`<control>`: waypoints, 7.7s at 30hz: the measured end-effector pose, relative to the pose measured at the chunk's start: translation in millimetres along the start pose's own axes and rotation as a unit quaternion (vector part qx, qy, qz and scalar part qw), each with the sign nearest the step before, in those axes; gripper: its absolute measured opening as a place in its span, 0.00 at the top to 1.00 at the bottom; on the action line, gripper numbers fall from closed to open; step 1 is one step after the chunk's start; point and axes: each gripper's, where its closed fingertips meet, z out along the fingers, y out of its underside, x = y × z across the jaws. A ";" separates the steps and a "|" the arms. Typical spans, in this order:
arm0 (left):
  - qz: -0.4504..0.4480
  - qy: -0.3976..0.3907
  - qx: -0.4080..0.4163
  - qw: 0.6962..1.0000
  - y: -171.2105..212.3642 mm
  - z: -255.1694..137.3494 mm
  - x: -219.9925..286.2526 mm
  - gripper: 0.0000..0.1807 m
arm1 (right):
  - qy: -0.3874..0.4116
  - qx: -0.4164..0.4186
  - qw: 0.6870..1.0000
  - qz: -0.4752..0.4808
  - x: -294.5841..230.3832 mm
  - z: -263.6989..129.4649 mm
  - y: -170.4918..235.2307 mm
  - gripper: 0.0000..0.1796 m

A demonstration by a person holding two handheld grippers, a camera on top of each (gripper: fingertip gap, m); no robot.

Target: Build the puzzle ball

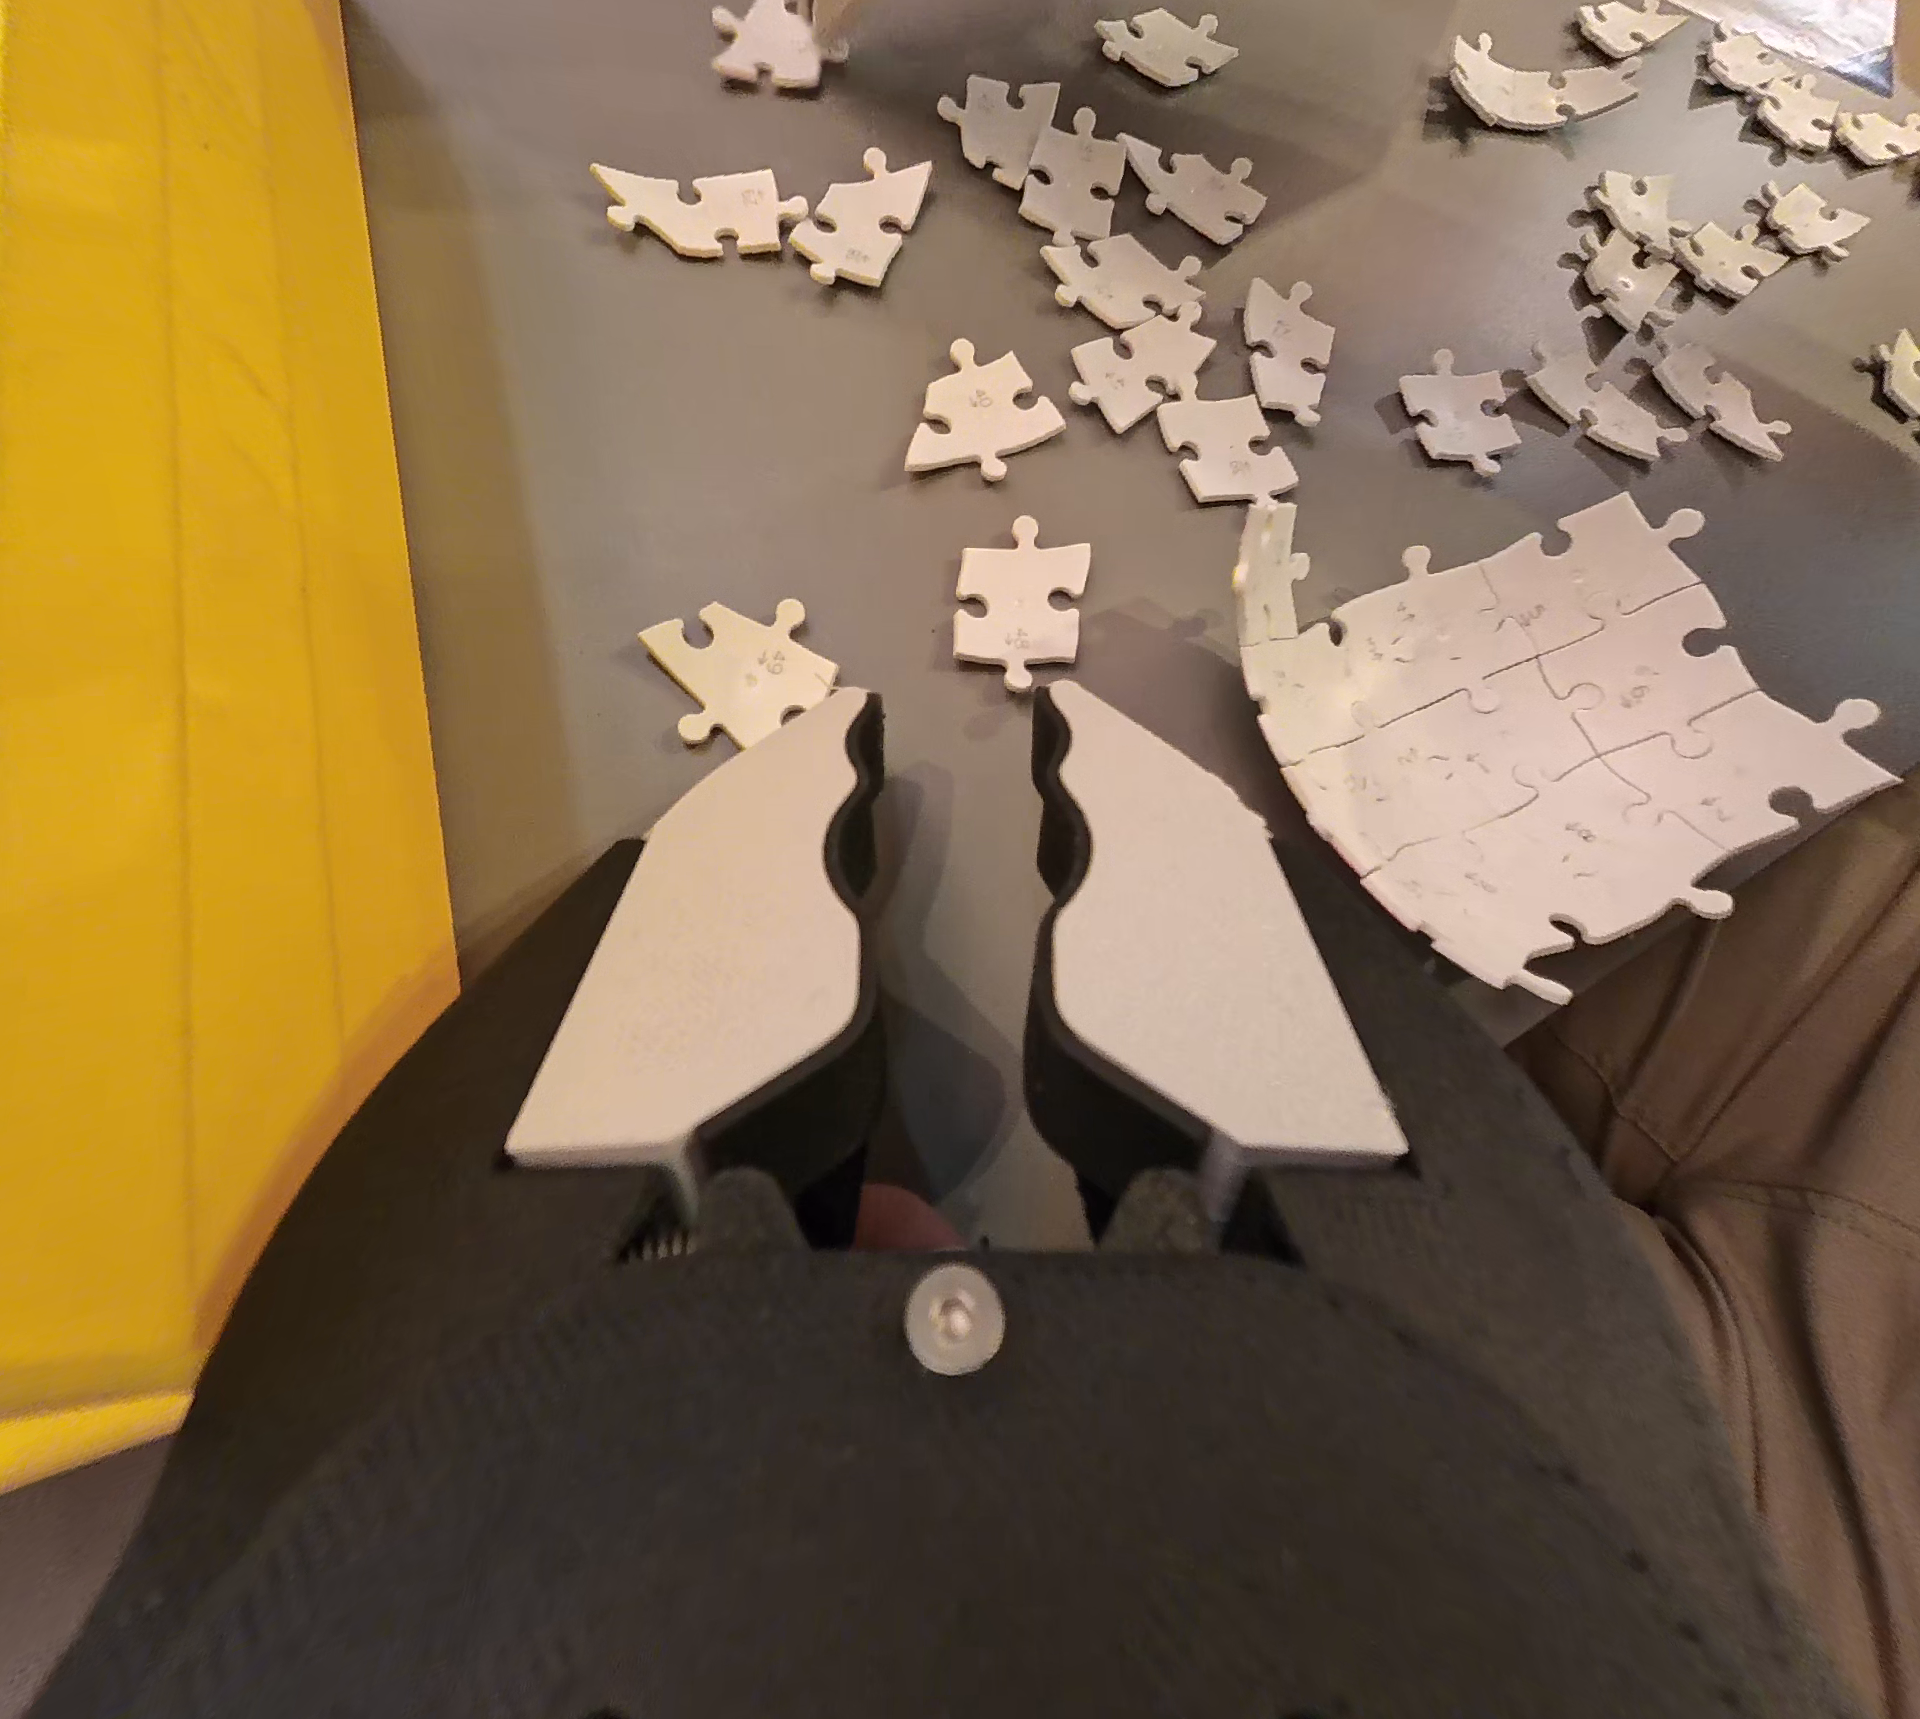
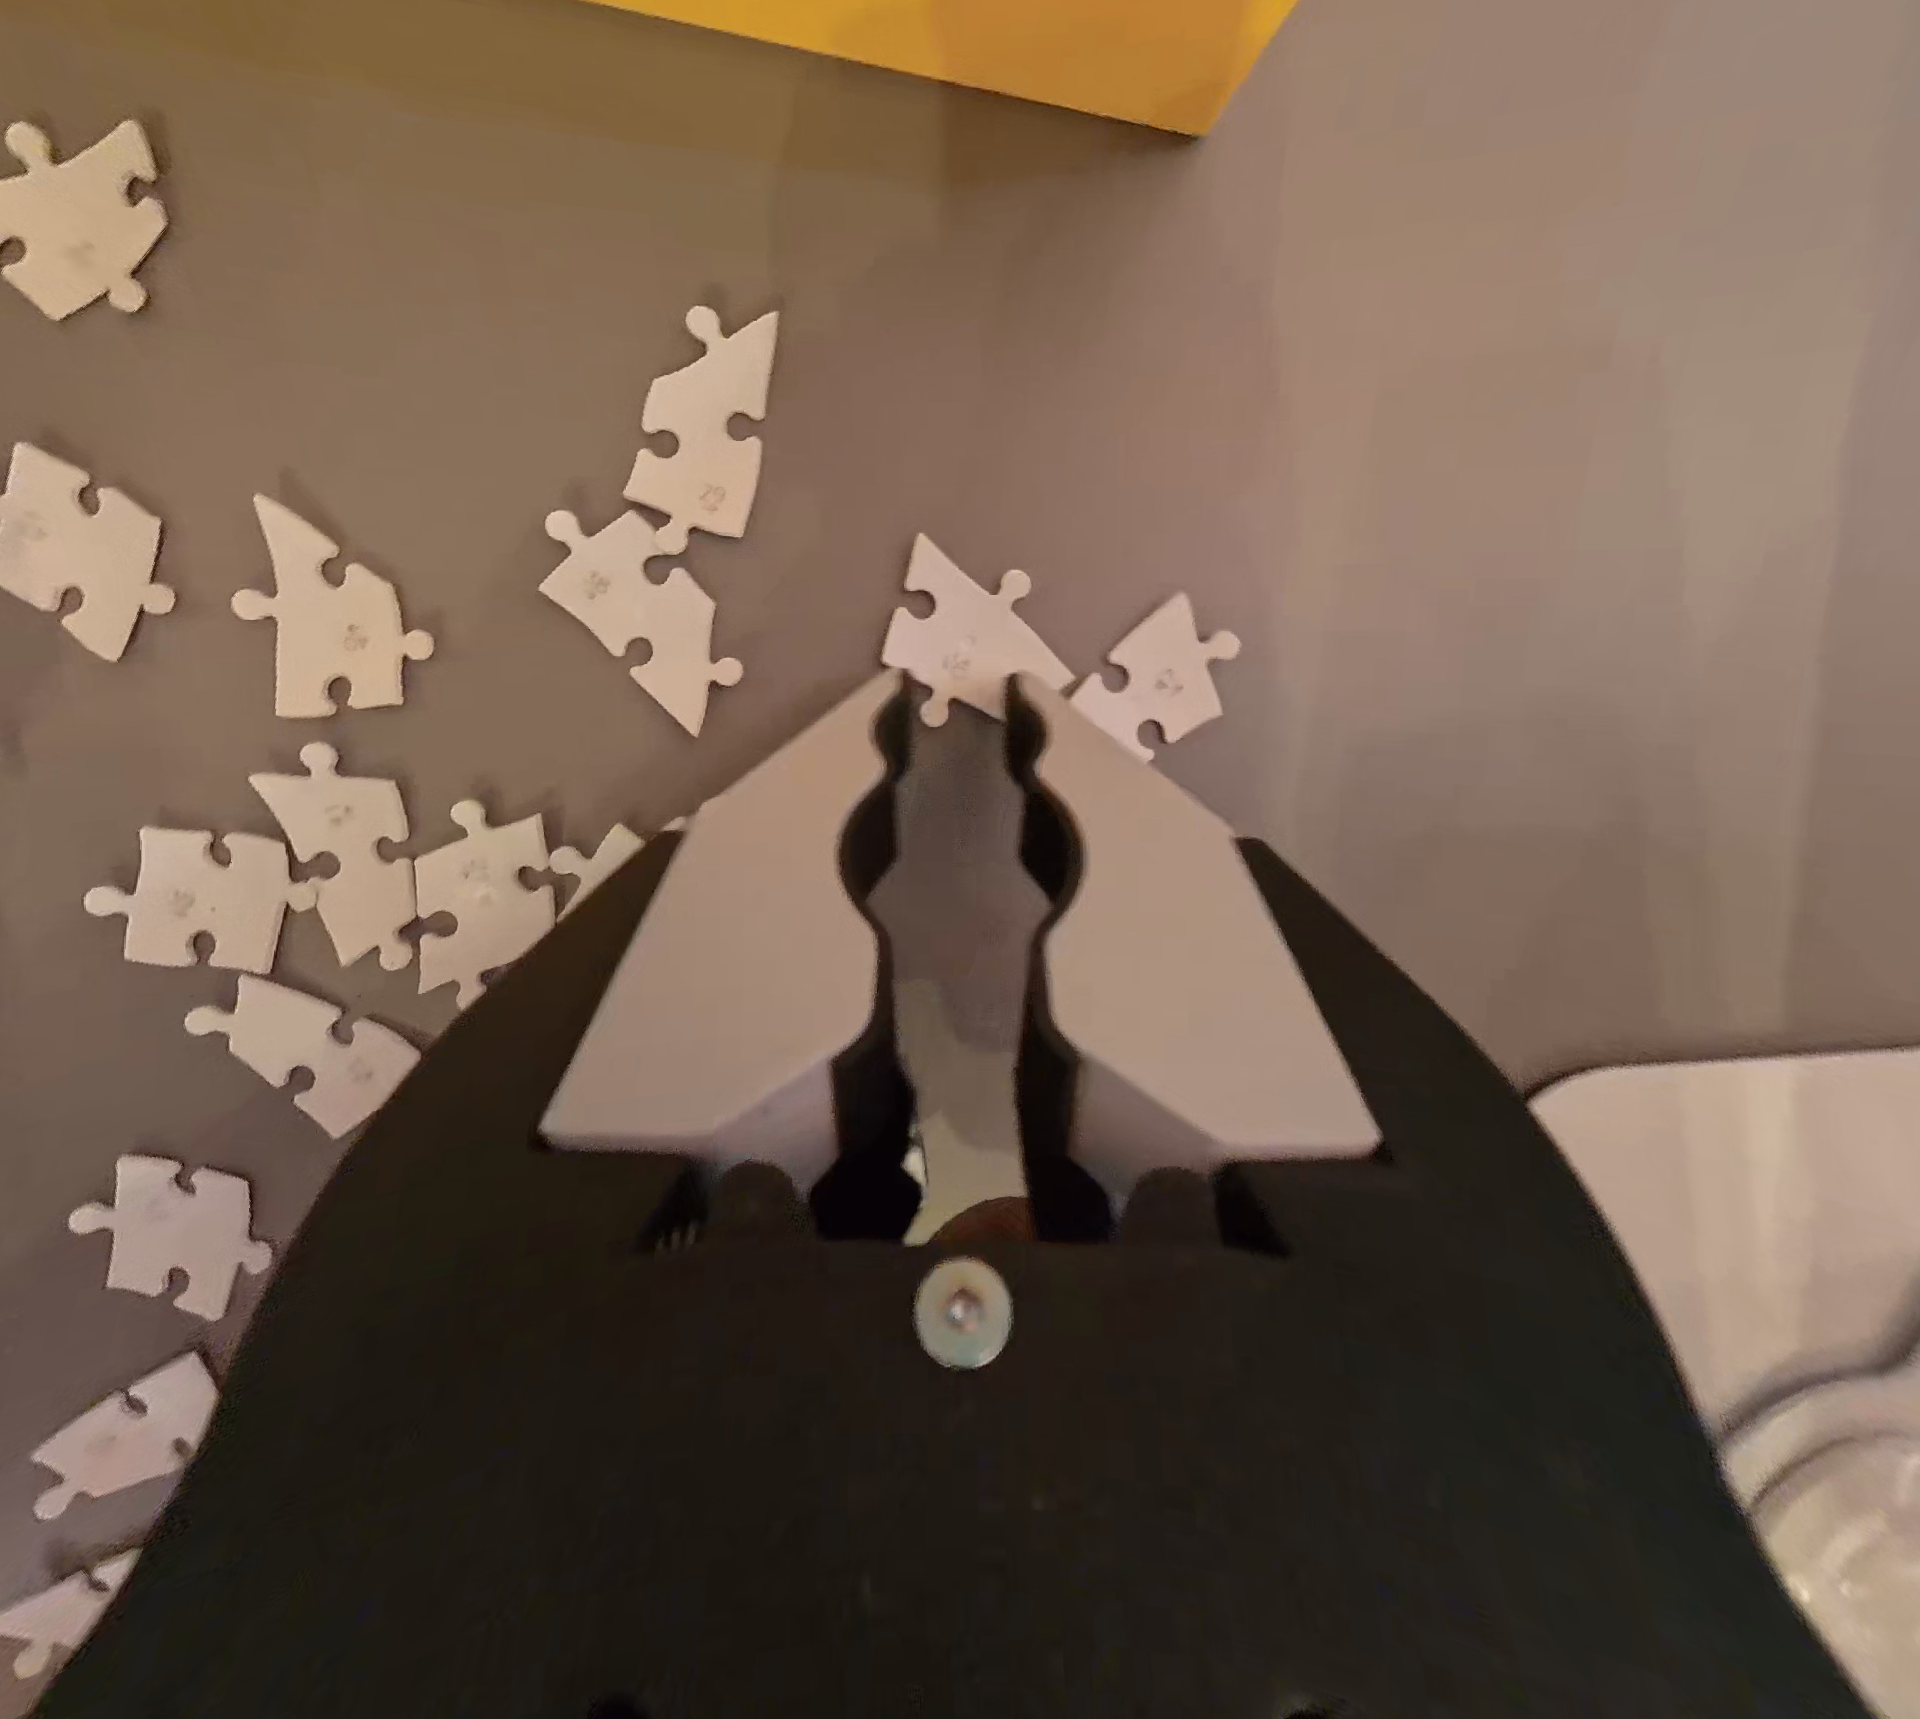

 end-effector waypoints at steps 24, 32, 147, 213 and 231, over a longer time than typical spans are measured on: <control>0.002 0.000 -0.002 1.000 0.3 0.5 0.3 0.84 | 0.008 0.012 1.000 0.025 10.3 -0.9 -9.8 0.89; 0.002 0.000 -0.002 1.000 0.5 0.2 0.4 0.84 | 0.018 0.001 0.999 0.031 9.8 14.6 -16.3 0.91; 0.057 -0.009 0.009 0.998 -31.6 23.8 2.4 0.84 | -0.166 -0.124 0.935 -0.289 -52.0 20.7 -35.4 1.00; 0.054 -0.009 0.019 0.998 -33.5 14.5 2.3 0.84 | 0.010 -0.124 0.992 -0.037 -21.5 -41.9 89.6 0.78; 0.056 -0.012 0.020 0.998 -36.0 16.4 3.1 0.84 | 0.030 -0.062 0.997 -0.015 -15.0 -51.1 82.9 1.00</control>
